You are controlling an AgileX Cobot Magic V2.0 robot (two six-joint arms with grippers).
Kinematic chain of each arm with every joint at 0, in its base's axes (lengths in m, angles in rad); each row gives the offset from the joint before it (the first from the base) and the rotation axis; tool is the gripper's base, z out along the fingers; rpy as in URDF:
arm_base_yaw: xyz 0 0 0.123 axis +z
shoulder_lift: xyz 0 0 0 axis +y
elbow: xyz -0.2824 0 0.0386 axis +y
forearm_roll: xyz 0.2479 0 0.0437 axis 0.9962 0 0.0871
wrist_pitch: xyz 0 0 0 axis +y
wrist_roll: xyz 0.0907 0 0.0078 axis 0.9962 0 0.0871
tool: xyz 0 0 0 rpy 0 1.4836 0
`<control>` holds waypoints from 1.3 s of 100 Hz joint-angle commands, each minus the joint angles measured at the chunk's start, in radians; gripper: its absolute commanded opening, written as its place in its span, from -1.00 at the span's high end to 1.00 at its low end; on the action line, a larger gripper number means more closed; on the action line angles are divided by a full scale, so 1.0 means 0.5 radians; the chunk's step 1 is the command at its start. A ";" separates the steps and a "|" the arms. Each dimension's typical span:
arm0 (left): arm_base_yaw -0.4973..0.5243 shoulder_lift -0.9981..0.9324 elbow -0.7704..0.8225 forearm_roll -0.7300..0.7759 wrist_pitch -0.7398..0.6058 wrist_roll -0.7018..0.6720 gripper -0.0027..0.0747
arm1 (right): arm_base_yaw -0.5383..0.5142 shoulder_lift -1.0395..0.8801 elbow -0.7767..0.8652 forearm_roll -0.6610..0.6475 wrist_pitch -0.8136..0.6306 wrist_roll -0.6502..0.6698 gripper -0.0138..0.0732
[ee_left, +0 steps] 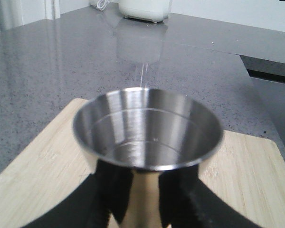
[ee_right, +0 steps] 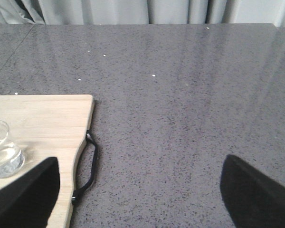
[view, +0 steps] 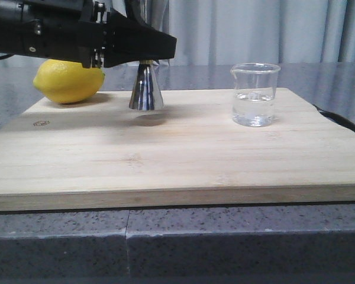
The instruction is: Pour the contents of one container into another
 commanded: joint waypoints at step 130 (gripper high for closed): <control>-0.017 -0.148 -0.169 -0.163 0.207 -0.020 0.47 | 0.927 1.129 -0.195 0.367 -1.083 -0.224 -0.69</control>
